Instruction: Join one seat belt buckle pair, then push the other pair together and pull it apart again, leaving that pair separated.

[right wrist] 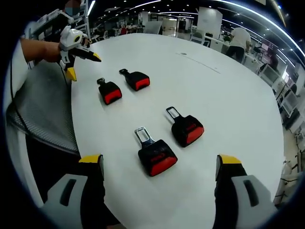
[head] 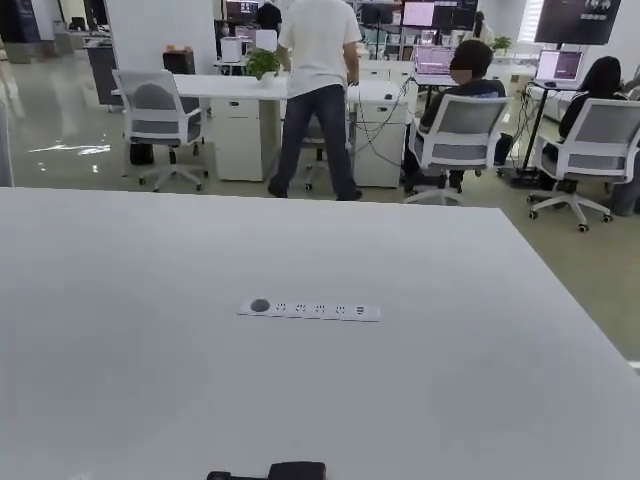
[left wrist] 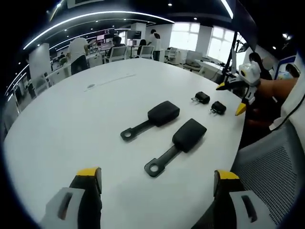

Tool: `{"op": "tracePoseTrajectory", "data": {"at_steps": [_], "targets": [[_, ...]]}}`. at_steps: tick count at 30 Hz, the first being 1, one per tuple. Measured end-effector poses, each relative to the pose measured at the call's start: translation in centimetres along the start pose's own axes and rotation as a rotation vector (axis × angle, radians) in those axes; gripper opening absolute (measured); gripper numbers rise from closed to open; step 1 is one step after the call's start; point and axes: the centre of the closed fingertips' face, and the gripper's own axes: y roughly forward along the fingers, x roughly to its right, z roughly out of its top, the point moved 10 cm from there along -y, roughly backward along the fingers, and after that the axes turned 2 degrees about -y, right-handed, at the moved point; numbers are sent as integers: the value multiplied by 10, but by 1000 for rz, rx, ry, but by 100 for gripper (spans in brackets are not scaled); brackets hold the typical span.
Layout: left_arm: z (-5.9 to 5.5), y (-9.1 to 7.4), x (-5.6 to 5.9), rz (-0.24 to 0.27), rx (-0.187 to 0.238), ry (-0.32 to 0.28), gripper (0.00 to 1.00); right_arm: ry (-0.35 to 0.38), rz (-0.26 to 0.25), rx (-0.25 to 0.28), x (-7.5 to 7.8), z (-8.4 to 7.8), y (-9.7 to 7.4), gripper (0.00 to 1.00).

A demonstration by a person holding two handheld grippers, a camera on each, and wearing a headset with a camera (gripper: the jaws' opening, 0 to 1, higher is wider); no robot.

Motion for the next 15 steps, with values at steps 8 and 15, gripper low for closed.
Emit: {"op": "tracePoseTrajectory", "data": {"at_steps": [8,15], "targets": [[-1,0,3,-9,-12,9,99,2,-2,0,2,-1,1,98],[1,3,2,-16,-16,14,99,-2,-9,8,3,0,1,98]]}}
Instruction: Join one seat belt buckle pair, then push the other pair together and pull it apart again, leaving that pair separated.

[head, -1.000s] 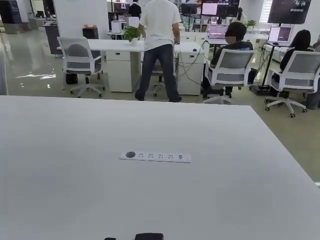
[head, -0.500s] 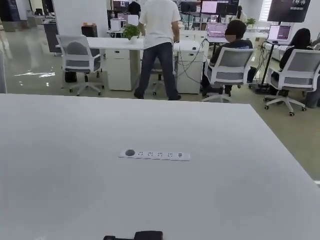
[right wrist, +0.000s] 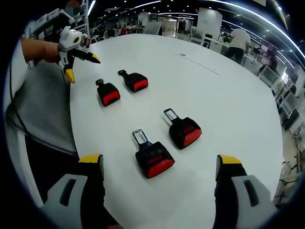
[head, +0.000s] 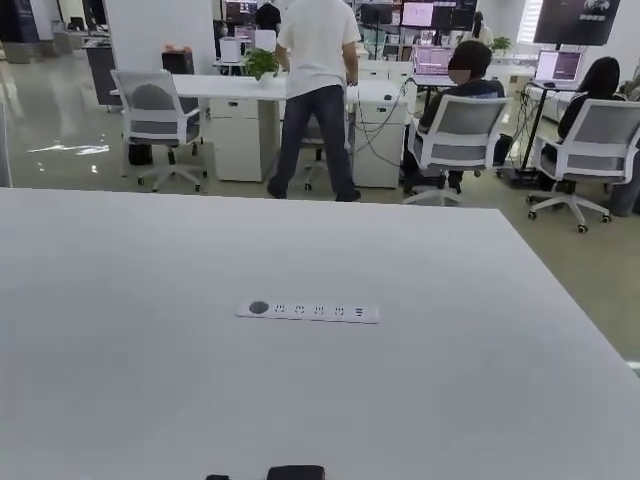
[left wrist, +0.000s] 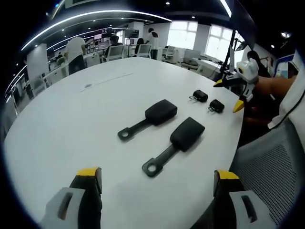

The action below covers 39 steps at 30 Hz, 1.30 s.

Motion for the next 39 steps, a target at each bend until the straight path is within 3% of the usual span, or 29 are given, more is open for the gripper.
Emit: {"op": "tracePoseTrajectory", "data": {"at_steps": [11,20,39], "targets": [[3,0,-1,-8,4,4,99,-10,16,-4,-1,7,5,99],[-6,1,-6,-1,0,-10,98,-4,14,-5,-1,7,7,99],[-1,-3,2,10,9,-23,95,-4,11,0,-5,6,6,99]]}}
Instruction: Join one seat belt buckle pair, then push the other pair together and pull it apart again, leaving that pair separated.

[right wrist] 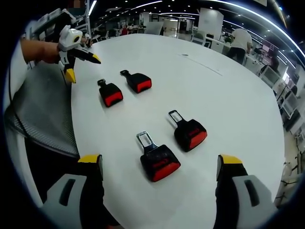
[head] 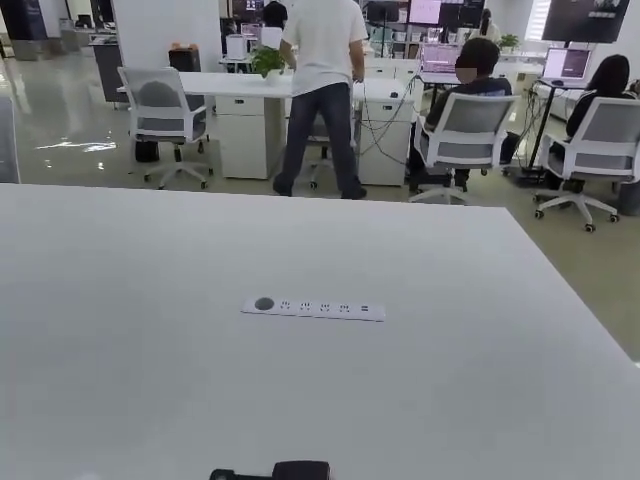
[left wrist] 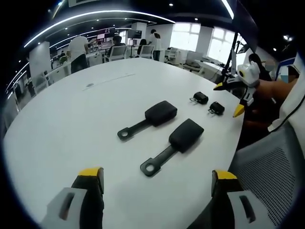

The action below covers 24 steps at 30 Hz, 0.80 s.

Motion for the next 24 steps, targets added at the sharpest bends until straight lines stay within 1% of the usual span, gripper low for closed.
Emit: {"op": "tracePoseTrajectory", "data": {"at_steps": [5,7,13,15,16,17,19,22,23,24], "targets": [[2,-1,3,1,1,9,92,-6,-1,-1,-1,-2,-1,99],[2,0,3,0,-12,28,91,-10,0,-7,-1,-3,-2,98],[0,2,2,-7,-25,64,90,-26,4,-15,-3,-3,-3,93],[1,4,3,-13,-30,71,89,-32,-2,-22,-1,-4,-3,92],[1,5,3,-15,-32,72,86,-34,-3,-22,-1,-4,-3,92],[1,5,2,-29,-45,78,83,-43,-5,-26,-1,-4,-3,91],[5,9,3,-41,-51,105,79,-63,-1,-42,-1,-5,-4,88],[12,12,3,-51,-58,166,76,-54,7,-37,-2,-5,-5,85],[15,13,3,-47,-58,181,74,-48,9,-42,-2,-5,-5,83],[17,13,1,-30,-72,227,72,-41,10,-46,-2,-5,-4,81]]}}
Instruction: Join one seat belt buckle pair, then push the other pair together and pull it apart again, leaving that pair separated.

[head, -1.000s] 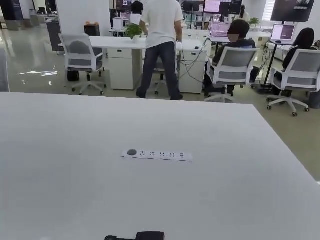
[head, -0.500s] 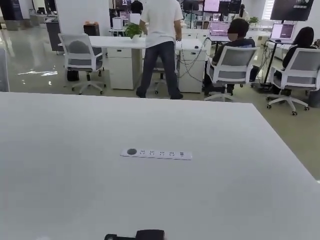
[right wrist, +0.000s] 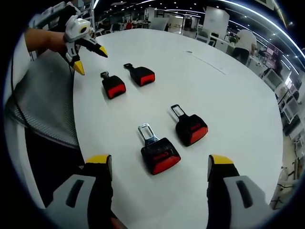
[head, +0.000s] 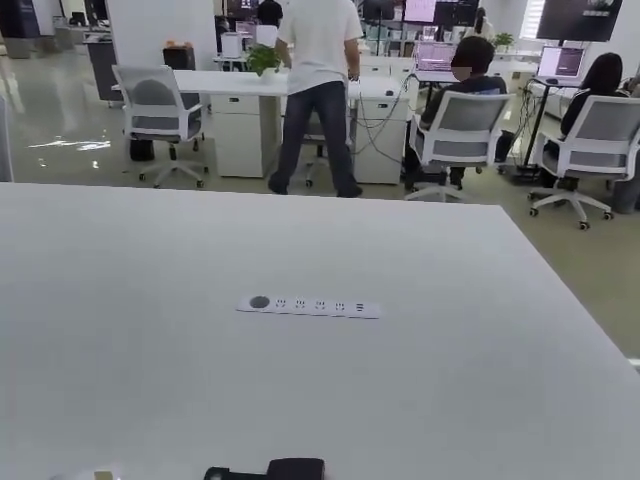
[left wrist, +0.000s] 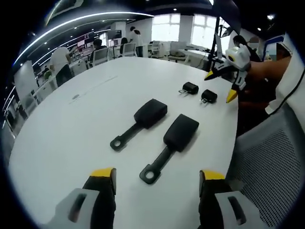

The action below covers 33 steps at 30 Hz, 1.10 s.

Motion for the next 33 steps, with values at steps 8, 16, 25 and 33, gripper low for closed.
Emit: {"op": "tracePoseTrajectory", "data": {"at_steps": [8,16,25,33], "targets": [[14,12,8,-33,-25,116,59,-32,5,2,3,0,2,74],[27,26,12,-89,-45,155,57,-92,28,6,4,2,7,63],[39,42,16,-138,-94,207,51,-133,65,-31,6,4,12,50],[46,59,17,-185,-130,262,42,-148,91,-58,12,2,20,46]]}}
